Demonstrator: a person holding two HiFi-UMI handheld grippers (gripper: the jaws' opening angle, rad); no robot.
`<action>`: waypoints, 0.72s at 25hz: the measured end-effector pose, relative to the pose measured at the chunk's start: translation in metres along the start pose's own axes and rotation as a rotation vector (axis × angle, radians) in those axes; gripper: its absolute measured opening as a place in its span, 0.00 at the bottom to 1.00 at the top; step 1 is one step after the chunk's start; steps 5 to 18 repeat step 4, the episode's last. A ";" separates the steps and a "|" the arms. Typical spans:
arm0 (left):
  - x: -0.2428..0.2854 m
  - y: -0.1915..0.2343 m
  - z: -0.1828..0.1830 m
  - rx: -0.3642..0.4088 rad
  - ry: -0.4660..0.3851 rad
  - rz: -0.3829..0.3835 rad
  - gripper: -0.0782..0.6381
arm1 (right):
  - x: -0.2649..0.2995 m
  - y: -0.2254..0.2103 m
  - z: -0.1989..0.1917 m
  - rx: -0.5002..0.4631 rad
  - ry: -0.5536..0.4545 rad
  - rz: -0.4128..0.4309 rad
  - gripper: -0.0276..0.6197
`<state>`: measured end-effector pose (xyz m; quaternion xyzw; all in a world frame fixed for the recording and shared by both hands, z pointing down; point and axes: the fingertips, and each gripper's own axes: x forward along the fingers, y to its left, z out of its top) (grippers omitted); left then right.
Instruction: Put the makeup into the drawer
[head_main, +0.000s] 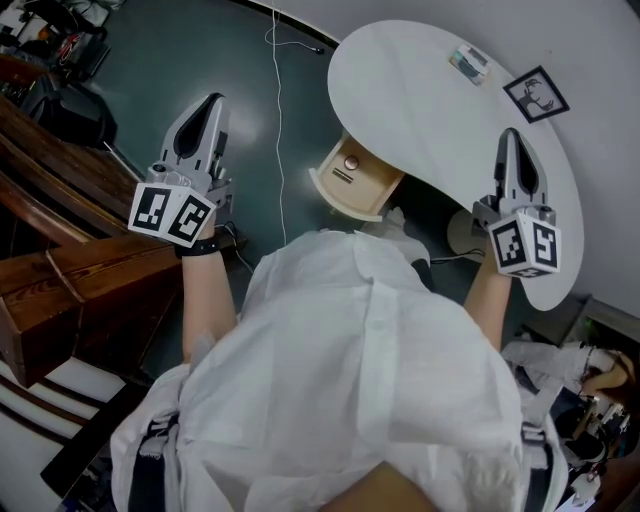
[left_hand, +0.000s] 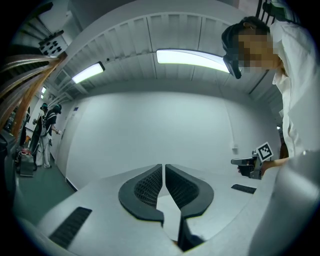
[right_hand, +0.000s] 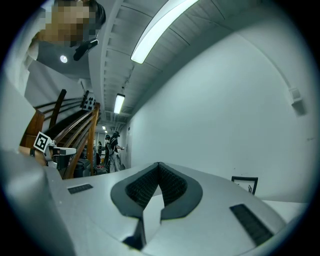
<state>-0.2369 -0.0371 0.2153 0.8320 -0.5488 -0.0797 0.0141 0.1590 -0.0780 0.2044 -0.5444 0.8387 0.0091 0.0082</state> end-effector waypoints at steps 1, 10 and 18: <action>0.000 0.000 0.000 0.000 0.000 -0.001 0.15 | 0.001 0.000 0.001 -0.003 -0.002 0.000 0.06; 0.001 0.002 -0.001 0.002 -0.002 -0.005 0.15 | 0.005 0.000 0.004 -0.012 -0.009 0.004 0.06; 0.001 0.002 -0.001 0.002 -0.002 -0.005 0.15 | 0.005 0.000 0.004 -0.012 -0.009 0.004 0.06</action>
